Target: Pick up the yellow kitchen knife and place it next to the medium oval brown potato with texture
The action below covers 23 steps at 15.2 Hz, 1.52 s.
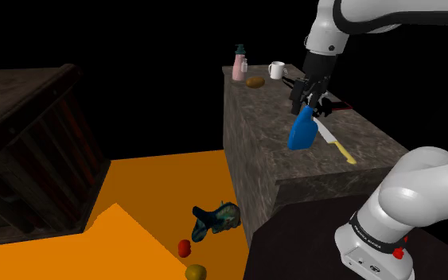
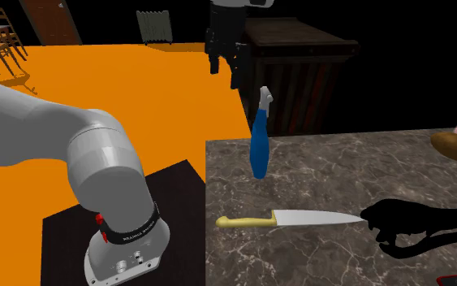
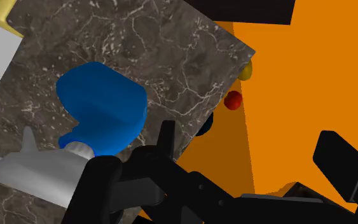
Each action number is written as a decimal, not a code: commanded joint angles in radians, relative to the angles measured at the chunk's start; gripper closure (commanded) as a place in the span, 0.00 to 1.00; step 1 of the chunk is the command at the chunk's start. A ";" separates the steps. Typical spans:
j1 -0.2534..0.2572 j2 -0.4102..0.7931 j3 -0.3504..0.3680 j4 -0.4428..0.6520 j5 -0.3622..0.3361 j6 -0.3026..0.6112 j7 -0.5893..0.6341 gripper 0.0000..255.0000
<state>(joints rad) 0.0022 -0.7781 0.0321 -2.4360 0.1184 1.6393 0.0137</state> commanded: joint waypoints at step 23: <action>-0.389 -0.080 -0.399 -0.455 -0.324 0.542 -0.218 0.00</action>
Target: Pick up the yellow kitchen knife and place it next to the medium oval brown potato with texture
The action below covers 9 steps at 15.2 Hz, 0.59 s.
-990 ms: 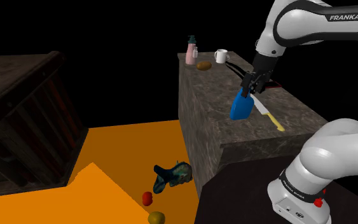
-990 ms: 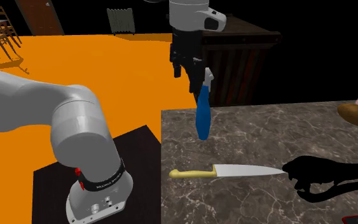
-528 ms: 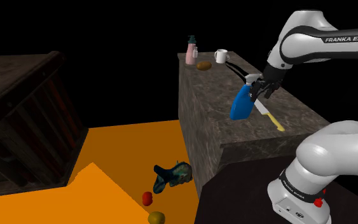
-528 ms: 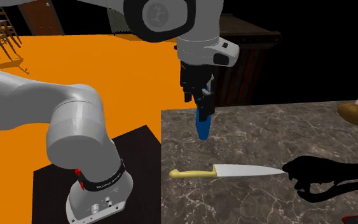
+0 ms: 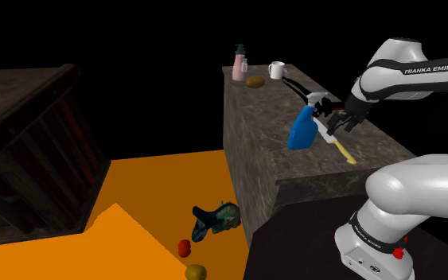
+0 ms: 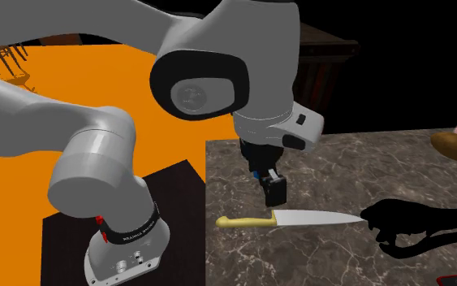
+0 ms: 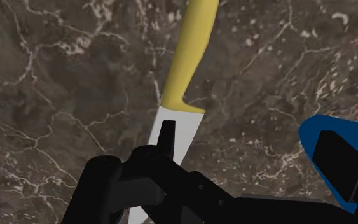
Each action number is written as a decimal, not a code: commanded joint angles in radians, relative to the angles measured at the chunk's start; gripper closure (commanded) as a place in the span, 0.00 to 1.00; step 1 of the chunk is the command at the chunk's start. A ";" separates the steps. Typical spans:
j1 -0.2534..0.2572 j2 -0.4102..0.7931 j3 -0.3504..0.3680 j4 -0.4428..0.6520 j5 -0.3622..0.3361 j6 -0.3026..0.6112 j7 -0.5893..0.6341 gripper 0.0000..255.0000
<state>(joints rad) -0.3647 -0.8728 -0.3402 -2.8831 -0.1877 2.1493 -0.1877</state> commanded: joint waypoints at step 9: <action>-0.060 0.158 -0.126 -0.066 -0.067 0.259 -0.058 0.00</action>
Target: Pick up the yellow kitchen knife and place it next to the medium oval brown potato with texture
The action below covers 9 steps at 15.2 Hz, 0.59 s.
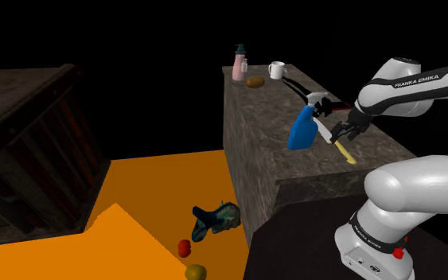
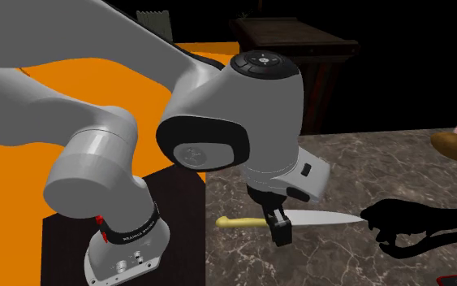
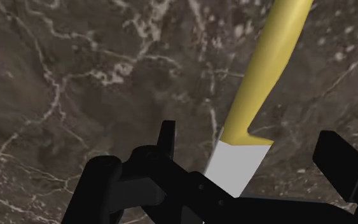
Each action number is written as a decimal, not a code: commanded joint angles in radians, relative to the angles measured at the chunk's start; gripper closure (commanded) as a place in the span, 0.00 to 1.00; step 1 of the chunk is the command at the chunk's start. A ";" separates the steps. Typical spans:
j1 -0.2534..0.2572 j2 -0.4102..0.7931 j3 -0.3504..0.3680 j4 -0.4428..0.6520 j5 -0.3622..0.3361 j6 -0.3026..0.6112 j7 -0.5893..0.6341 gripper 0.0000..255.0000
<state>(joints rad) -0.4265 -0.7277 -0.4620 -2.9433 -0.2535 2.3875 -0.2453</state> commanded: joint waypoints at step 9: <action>0.007 0.040 -0.012 -0.014 -0.003 0.055 -0.002 0.00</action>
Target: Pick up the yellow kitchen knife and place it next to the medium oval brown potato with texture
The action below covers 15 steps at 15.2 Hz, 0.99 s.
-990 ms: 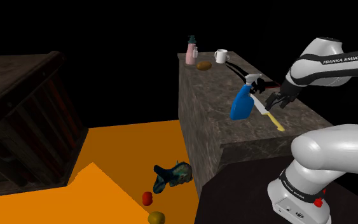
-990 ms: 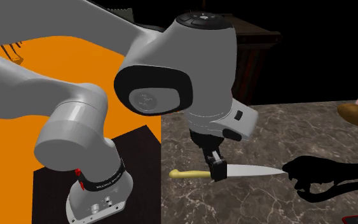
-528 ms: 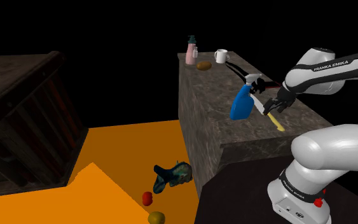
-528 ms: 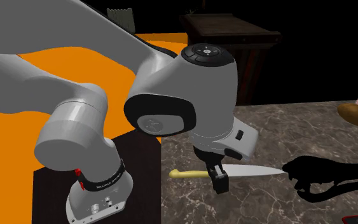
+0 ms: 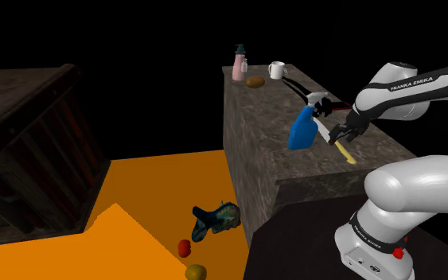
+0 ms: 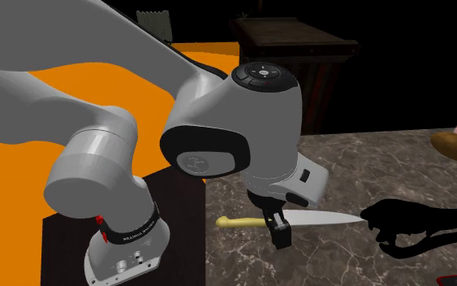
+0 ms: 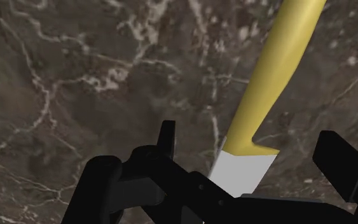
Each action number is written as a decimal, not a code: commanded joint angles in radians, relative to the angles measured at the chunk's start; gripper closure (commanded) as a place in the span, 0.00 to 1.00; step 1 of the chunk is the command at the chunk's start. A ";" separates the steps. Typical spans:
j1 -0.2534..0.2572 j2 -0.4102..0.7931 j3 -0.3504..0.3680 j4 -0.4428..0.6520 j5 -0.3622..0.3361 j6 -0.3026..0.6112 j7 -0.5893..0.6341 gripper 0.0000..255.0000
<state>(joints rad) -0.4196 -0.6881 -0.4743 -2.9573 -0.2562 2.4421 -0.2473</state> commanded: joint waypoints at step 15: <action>-0.003 -0.052 0.021 0.029 0.009 -0.080 0.008 1.00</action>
<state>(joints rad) -0.4236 -0.7292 -0.4598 -2.9341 -0.2506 2.3793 -0.2441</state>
